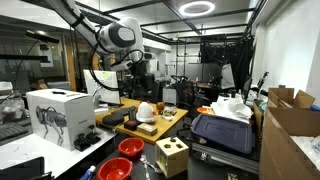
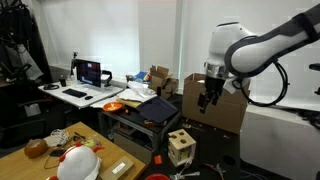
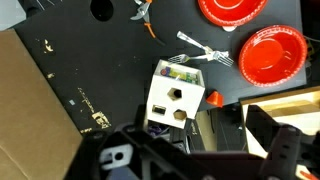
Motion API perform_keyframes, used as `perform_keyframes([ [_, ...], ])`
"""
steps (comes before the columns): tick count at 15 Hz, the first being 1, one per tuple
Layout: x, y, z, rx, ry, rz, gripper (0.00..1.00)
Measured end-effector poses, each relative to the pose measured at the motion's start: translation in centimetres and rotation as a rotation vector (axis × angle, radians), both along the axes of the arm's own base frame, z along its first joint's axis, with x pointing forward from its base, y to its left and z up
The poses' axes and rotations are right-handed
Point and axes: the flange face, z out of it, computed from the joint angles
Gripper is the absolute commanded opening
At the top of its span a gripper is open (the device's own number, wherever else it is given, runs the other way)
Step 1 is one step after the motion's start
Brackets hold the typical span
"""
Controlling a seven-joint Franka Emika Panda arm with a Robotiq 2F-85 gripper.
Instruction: Move one fork towards you
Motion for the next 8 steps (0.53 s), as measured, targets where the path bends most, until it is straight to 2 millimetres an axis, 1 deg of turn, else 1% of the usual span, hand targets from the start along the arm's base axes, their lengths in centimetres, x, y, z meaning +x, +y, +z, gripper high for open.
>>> perform_keyframes([
  [2,0.8,-0.9,-2.1,-0.003,0.019,-0.01,1.0],
  [4,1.5,-1.3,-4.5,0.001,0.04,-0.016,1.0],
  [8,2.9,-0.9,-8.7,0.028,0.073,0.001,1.0],
])
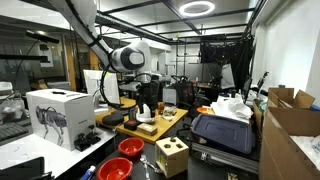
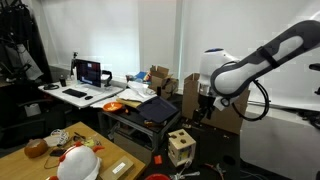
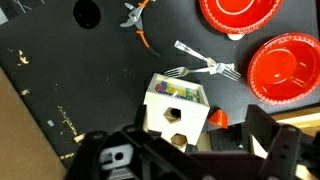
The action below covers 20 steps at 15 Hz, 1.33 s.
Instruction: Move one fork towards you
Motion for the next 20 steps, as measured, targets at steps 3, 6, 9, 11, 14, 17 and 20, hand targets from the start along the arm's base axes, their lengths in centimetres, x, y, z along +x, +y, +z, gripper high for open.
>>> perform_keyframes([
  [3,0.9,0.1,-2.5,0.023,0.026,0.017,1.0],
  [6,1.6,0.0,-4.3,0.044,0.044,0.016,1.0],
  [9,2.0,-0.3,-6.2,0.064,0.067,0.002,1.0],
  [11,2.1,-0.5,-7.8,0.081,0.089,-0.007,1.0],
  [14,2.0,-0.6,-10.3,0.103,0.125,-0.013,1.0],
  [17,2.1,-0.6,-12.5,0.104,0.153,-0.01,1.0],
  [20,2.1,-0.5,-14.8,0.101,0.181,-0.004,1.0],
])
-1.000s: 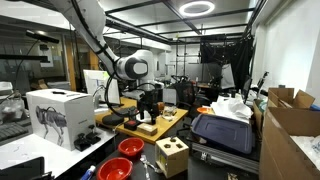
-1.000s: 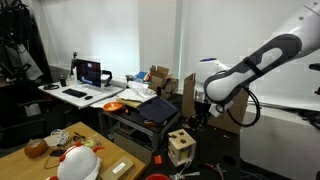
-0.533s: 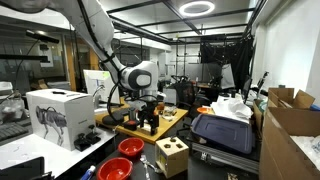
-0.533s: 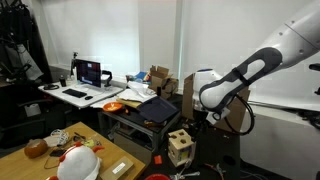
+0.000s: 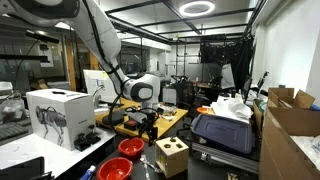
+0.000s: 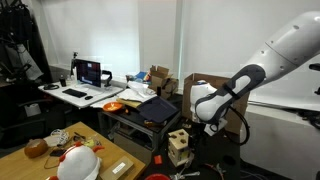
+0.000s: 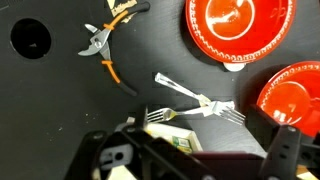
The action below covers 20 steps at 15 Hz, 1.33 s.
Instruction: Move one fork towards you
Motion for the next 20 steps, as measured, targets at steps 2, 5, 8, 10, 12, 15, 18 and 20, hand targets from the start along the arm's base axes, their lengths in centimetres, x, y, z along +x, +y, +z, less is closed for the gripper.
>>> perform_keyframes([
  [2,0.1,0.1,-1.5,-0.006,0.017,0.013,1.0],
  [5,0.5,-0.1,-3.5,-0.019,0.033,0.038,1.0],
  [8,1.5,-0.4,-5.3,-0.017,0.035,0.071,1.0],
  [10,2.3,-0.4,-6.4,-0.012,0.031,0.097,1.0],
  [12,3.2,-0.4,-7.5,-0.005,0.025,0.121,1.0],
  [15,4.2,-0.1,-9.6,0.014,0.025,0.147,1.0],
  [18,4.8,0.2,-11.8,0.041,0.04,0.177,1.0],
  [20,5.1,0.2,-12.9,0.056,0.054,0.195,1.0],
])
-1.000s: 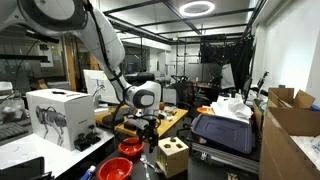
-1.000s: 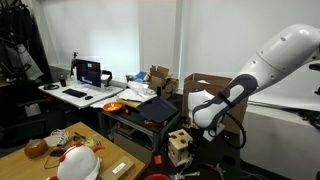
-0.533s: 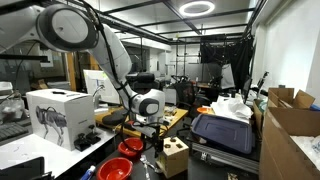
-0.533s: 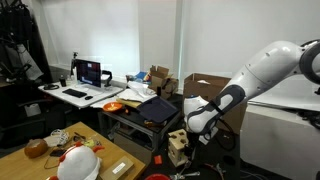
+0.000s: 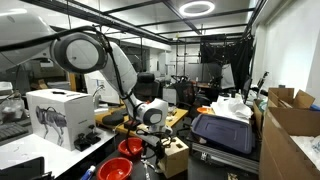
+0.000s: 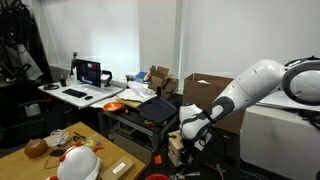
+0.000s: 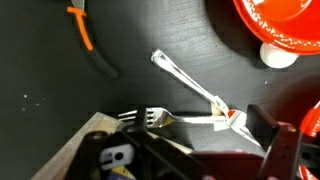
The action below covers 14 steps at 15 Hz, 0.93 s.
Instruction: Move one fork towards you
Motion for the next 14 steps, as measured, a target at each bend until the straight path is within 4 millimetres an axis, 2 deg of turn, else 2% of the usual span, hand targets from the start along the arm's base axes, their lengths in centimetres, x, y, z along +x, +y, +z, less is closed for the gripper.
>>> perform_keyframes([
  [3,0.6,0.1,-1.0,0.031,0.027,0.028,1.0],
  [6,1.3,0.7,-1.1,0.068,0.049,0.073,1.0],
  [14,2.2,5.1,-0.2,0.17,0.074,0.163,1.0],
])
